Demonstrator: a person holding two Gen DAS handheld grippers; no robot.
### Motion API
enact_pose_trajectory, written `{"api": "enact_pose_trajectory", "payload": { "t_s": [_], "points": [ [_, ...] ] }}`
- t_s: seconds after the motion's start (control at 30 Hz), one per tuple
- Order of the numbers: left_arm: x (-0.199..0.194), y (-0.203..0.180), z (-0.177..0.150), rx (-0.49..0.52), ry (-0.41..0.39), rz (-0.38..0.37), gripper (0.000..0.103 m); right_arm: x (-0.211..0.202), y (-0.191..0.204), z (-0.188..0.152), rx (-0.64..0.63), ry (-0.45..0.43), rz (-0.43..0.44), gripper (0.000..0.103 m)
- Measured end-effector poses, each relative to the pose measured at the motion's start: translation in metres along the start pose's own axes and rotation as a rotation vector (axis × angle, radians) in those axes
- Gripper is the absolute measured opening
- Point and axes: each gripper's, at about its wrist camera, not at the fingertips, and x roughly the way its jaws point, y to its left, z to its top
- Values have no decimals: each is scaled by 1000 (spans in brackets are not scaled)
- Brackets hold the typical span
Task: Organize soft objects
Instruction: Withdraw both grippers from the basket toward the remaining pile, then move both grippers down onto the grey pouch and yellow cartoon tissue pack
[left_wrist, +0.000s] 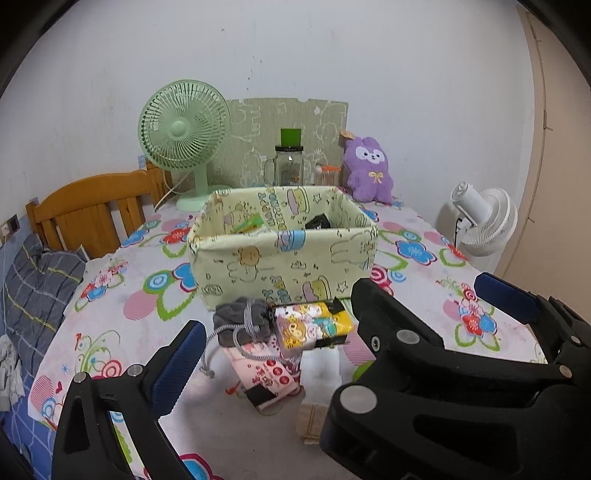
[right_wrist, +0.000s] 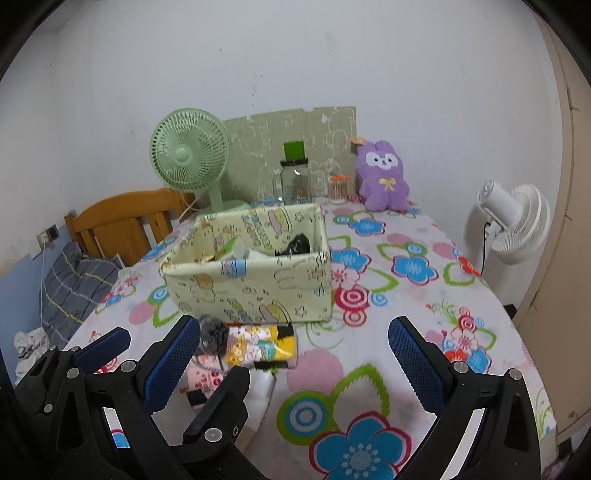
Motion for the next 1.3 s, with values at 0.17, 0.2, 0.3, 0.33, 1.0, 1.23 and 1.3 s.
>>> {"api": "enact_pose_trajectory", "payload": {
  "t_s": [0.17,0.2,0.3,0.33,1.0,1.23,1.3],
  "points": [
    [6,2,-12,-11,27,-4,102,7,-1,-12,-5,26,13,103],
    [6,2,-14,-11,30,-4,102,8,-1,-14,-6,30,15,103],
    [9,2,-19,-18,34,2,102,11,-1,-20,-9,40,21,103],
    [10,3,-22,-24,34,5,102,12,-1,-21,-12,44,22,103],
    [32,24,-38,-55,94,84,94,43,11,-41,-19,139,22,103],
    [43,33,-35,-83,115,106,89,53,15,-37,-21,154,11,103],
    [48,35,-35,-91,122,114,87,57,15,-36,-16,159,8,103]
  ]
}}
